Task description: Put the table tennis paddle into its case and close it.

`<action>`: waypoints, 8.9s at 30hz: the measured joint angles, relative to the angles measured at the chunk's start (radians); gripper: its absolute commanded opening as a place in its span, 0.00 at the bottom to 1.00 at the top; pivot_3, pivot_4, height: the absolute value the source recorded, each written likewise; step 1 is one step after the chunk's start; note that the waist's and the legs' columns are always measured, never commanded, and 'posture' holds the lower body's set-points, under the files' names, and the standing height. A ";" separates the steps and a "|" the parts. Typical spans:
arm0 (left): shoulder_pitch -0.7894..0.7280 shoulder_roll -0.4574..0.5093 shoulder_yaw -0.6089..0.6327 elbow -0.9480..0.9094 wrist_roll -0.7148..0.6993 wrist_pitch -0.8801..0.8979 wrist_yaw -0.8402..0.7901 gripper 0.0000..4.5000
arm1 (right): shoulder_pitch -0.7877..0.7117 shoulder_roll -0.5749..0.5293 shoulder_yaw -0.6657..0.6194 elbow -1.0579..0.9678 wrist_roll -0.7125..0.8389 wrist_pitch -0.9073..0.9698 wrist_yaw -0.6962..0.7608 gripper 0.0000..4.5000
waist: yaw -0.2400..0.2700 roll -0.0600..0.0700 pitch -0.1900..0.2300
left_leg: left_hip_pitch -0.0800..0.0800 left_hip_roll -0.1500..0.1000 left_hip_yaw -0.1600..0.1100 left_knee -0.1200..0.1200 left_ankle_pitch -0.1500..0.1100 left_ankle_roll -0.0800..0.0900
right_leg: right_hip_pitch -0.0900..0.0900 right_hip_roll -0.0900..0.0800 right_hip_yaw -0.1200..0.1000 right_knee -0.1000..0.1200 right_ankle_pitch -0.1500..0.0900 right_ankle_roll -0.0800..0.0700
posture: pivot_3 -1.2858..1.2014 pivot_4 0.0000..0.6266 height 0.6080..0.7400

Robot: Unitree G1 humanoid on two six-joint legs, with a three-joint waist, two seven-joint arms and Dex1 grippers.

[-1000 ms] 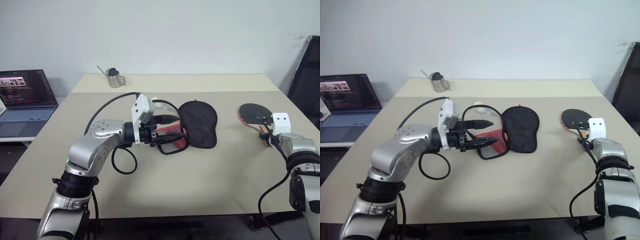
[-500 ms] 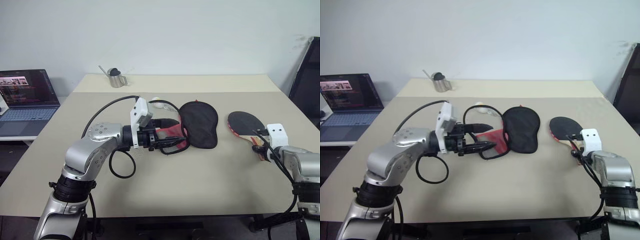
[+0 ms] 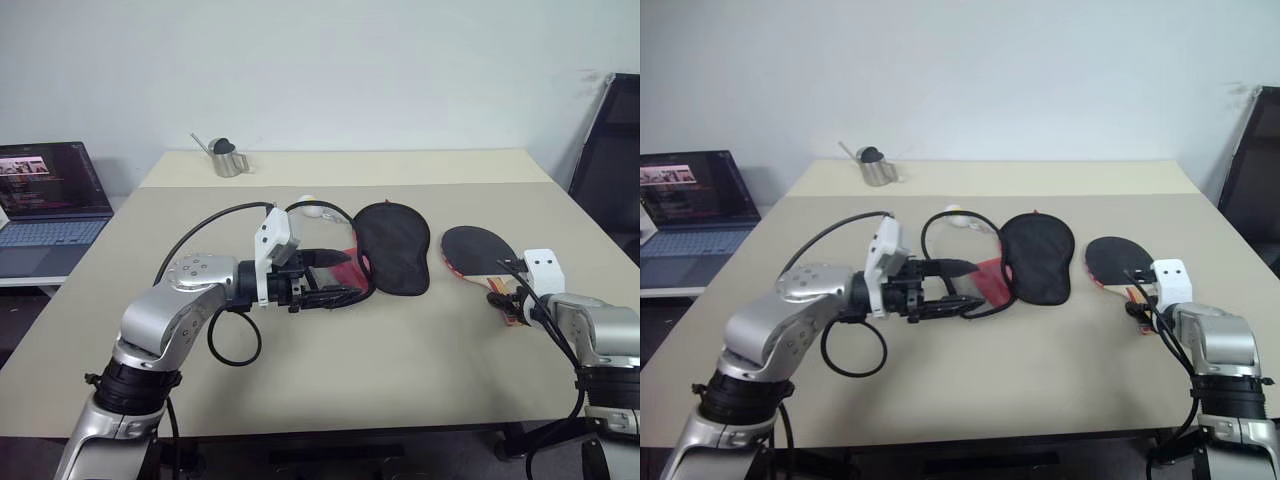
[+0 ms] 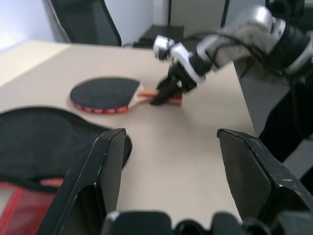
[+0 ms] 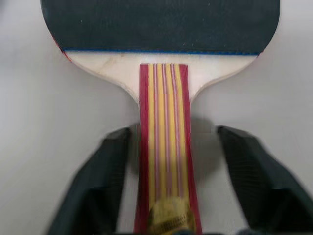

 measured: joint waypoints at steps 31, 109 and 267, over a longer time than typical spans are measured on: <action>0.189 0.134 0.162 -0.086 -0.027 0.018 0.041 0.72 | -0.165 0.028 0.008 0.227 0.012 -0.056 -0.019 0.24 | -0.005 -0.004 -0.001 | 0.004 -0.002 0.021 -0.001 0.008 0.012 | -0.003 -0.001 0.023 -0.004 0.015 0.006 | 0.52 0.24 1.00; 0.254 0.140 0.241 -0.104 -0.050 -0.024 0.144 0.72 | -0.468 0.482 0.088 0.597 -0.061 -0.366 -0.370 0.72 | -0.007 -0.003 -0.001 | -0.009 0.000 0.019 -0.003 0.008 0.012 | -0.016 0.001 0.021 -0.003 0.014 0.005 | 0.52 0.24 1.00; 0.058 -0.026 0.270 0.066 0.062 -0.026 0.147 0.72 | -0.524 0.166 0.131 0.983 -0.034 -0.712 0.086 0.99 | 0.018 -0.004 0.000 | -0.012 -0.002 0.018 0.000 0.008 0.011 | -0.016 -0.002 0.018 -0.002 0.018 0.002 | 0.52 0.24 1.00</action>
